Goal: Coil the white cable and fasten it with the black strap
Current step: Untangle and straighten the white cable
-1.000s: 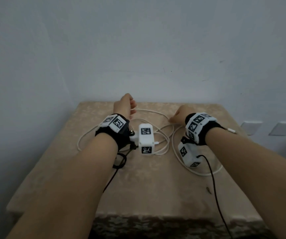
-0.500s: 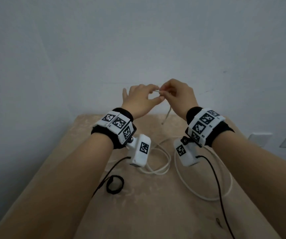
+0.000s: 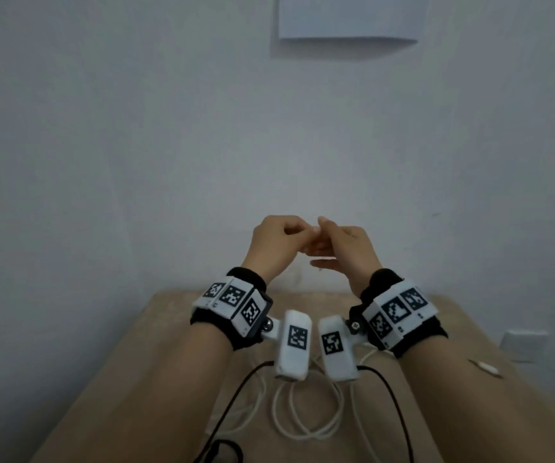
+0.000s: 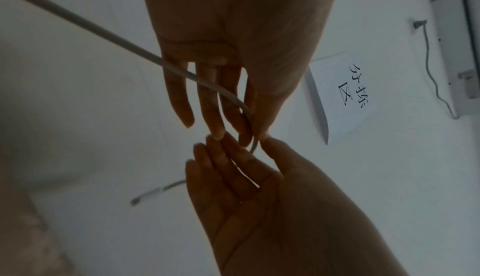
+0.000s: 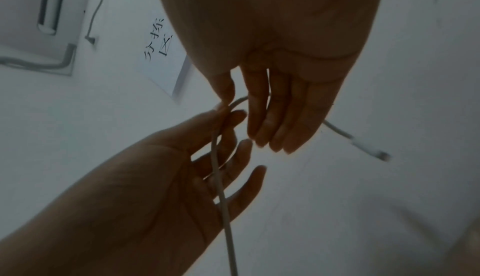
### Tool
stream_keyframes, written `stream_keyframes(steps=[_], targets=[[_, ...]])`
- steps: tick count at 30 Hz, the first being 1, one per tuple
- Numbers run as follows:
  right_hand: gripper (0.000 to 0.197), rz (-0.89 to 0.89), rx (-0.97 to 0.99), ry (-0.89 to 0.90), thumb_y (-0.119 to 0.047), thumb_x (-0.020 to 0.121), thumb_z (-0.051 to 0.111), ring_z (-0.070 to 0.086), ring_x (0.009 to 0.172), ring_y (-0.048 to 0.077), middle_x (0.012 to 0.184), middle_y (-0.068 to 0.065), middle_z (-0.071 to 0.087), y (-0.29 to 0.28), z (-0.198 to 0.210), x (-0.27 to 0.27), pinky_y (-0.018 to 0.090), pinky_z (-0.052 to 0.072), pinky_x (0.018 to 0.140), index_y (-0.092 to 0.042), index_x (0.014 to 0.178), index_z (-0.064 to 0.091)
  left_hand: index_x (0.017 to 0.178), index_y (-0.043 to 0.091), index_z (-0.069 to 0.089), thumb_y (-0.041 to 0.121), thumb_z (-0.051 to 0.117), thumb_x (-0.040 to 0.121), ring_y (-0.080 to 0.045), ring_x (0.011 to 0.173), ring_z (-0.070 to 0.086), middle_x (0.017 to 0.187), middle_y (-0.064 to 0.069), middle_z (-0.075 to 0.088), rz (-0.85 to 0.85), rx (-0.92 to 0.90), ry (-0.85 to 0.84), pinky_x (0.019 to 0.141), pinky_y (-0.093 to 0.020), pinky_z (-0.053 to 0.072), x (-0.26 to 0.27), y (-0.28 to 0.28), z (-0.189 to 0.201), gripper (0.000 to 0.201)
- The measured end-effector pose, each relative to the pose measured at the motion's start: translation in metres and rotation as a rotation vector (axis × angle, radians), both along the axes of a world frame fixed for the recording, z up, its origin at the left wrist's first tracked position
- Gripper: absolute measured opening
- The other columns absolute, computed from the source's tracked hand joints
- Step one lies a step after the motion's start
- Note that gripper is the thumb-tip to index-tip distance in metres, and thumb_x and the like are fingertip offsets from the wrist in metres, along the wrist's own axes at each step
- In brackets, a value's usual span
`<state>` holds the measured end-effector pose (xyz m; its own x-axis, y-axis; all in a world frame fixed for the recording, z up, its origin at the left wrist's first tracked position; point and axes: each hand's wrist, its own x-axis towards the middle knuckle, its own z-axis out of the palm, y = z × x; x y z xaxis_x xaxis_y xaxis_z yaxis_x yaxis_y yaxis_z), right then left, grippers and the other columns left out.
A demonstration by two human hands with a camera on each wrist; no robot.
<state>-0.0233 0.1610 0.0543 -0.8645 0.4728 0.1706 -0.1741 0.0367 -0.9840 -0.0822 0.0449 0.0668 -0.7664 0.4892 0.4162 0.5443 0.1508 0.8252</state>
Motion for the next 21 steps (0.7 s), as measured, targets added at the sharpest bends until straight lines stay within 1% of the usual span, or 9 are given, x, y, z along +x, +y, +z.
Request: stream_keyframes(steps=[4,6,8,10,12,15,17,19,21], targets=[[0.031,0.033,-0.122,0.013,-0.014,0.1,0.042,0.069,0.069,0.022,0.073,0.013,0.069,0.004,-0.003,-0.01,0.031,0.057,0.066,-0.001,0.081,0.063,0.079,0.012,0.075,0.029,0.064,0.088,-0.015,0.077,0.067,0.08,-0.003,0.074,0.001,-0.111,0.019,0.073,-0.03,0.052,-0.008,0.007,-0.003,0.022],[0.033,0.053,-0.133,-0.01,-0.013,0.102,0.037,0.068,0.069,0.024,0.073,0.013,0.067,0.005,-0.006,-0.011,0.032,0.058,0.067,-0.002,0.08,0.059,0.081,0.012,0.073,0.024,0.061,0.089,-0.018,0.083,0.067,0.084,-0.003,0.073,0.093,-0.086,0.041,0.08,-0.034,0.052,-0.014,0.009,-0.005,0.019],[0.034,0.076,-0.143,-0.021,-0.014,0.103,0.033,0.066,0.063,0.023,0.064,0.009,0.064,0.007,-0.011,-0.009,0.033,0.059,0.064,-0.002,0.083,0.057,0.096,0.017,0.068,0.016,0.055,0.092,-0.016,0.096,0.063,0.103,0.001,0.069,0.098,-0.1,0.062,0.092,-0.034,0.049,-0.017,0.012,-0.009,0.014],[0.032,0.126,-0.103,-0.013,-0.015,0.103,0.034,0.057,0.05,0.016,0.049,0.001,0.052,0.01,-0.017,-0.003,0.032,0.057,0.057,-0.003,0.087,0.059,0.121,0.021,0.06,0.01,0.049,0.095,-0.014,0.118,0.052,0.129,0.002,0.057,-0.039,-0.181,0.057,0.103,-0.031,0.04,-0.018,0.013,-0.014,0.03],[0.028,0.171,-0.028,0.003,-0.019,0.102,0.04,0.042,0.041,0.012,0.044,-0.005,0.037,0.012,-0.021,0.003,0.031,0.054,0.052,-0.006,0.086,0.06,0.134,0.023,0.052,0.012,0.049,0.097,-0.01,0.131,0.04,0.142,0.006,0.045,-0.145,-0.227,0.107,0.104,-0.019,0.031,-0.016,0.011,-0.017,0.038],[0.031,0.237,0.128,-0.018,-0.024,0.1,0.046,0.026,0.039,0.01,0.043,-0.009,0.028,0.017,-0.017,0.01,0.024,0.038,0.042,-0.013,0.071,0.052,0.124,0.019,0.061,0.019,0.057,0.095,-0.001,0.123,0.04,0.127,0.01,0.05,-0.091,-0.219,0.31,0.091,0.001,0.026,-0.014,0.005,-0.023,0.029],[0.034,0.262,0.184,-0.014,-0.023,0.098,0.049,0.022,0.041,0.01,0.045,-0.009,0.025,0.021,-0.014,0.011,0.02,0.029,0.041,-0.015,0.065,0.051,0.106,0.015,0.069,0.025,0.061,0.092,-0.003,0.105,0.056,0.107,0.009,0.064,-0.066,-0.157,0.294,0.094,-0.012,0.039,-0.016,0.0,-0.027,0.019],[0.032,0.276,0.185,-0.002,-0.023,0.097,0.051,0.02,0.043,0.01,0.047,-0.009,0.023,0.022,-0.014,0.013,0.02,0.025,0.041,-0.012,0.068,0.056,0.097,0.01,0.07,0.028,0.06,0.093,-0.011,0.087,0.068,0.086,-0.001,0.072,-0.144,-0.066,0.122,0.089,-0.029,0.051,-0.019,-0.002,-0.031,0.021],[0.028,0.306,0.14,0.014,-0.026,0.096,0.052,0.018,0.044,0.009,0.049,-0.008,0.021,0.022,-0.017,0.012,0.019,0.021,0.04,-0.009,0.079,0.066,0.092,0.006,0.07,0.022,0.056,0.096,-0.017,0.072,0.07,0.073,-0.006,0.07,-0.192,0.011,0.015,0.078,-0.031,0.057,-0.019,-0.003,-0.032,0.022]])
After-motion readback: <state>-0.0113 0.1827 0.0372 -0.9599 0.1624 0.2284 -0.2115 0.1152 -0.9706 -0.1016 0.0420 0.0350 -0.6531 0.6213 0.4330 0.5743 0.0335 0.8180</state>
